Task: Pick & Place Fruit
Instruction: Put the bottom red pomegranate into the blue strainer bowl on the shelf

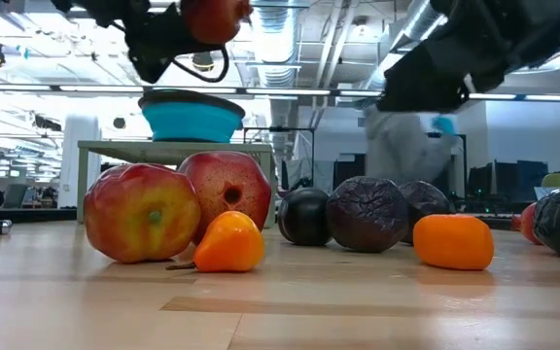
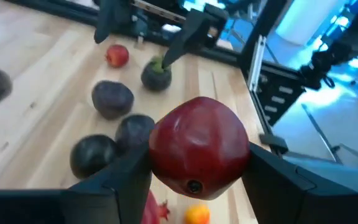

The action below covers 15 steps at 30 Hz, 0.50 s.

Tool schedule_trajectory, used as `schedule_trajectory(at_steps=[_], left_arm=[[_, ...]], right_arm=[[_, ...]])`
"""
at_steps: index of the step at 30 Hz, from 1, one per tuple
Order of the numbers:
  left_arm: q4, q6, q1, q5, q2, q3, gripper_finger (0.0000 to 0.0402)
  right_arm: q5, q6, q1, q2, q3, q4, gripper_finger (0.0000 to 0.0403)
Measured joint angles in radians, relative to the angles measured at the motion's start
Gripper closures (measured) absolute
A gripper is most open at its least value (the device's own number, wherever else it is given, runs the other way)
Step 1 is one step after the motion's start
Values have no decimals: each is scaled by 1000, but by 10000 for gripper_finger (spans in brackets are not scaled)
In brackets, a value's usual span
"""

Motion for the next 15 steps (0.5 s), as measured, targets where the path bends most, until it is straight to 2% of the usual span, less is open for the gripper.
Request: schedule_trajectory(at_steps=[3, 6, 15], left_arm=[[42, 3, 17, 0, 0, 0, 182], [63, 15, 30, 0, 0, 0, 179], [124, 27, 29, 1, 0, 0, 179]], right_arm=[[82, -14, 34, -46, 14, -50, 24], [119, -49, 54, -86, 16, -55, 24], [144, -186, 62, -141, 16, -62, 24]])
